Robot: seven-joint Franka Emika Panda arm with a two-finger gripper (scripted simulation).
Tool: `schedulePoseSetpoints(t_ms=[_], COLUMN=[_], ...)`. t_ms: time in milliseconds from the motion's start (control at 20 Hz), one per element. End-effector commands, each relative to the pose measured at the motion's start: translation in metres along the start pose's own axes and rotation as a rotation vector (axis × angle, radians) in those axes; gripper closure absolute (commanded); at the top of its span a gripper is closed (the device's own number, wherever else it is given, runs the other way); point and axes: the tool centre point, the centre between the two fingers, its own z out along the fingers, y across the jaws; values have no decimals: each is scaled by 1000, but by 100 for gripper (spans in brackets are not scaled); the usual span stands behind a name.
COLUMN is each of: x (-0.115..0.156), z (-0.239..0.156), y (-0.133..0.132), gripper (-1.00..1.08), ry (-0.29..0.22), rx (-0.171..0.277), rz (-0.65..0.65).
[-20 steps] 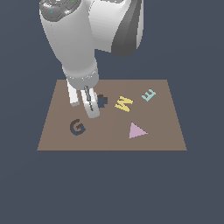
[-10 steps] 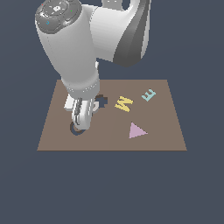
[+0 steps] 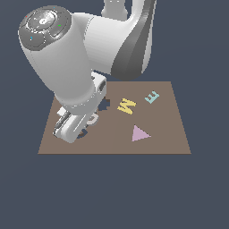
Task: Insert a designated object into the corresponding slot on a board.
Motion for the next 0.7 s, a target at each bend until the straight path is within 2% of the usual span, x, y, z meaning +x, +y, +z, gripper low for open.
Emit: schedulePoseSetpoints(t_ms=[0, 350, 650], x=[0, 5, 11], z=[-1, -1, -2], y=[-9, -30, -41], gripper=[108, 108, 108], ry=[0, 0, 0], rx=[0, 0, -1], rz=[95, 305, 432])
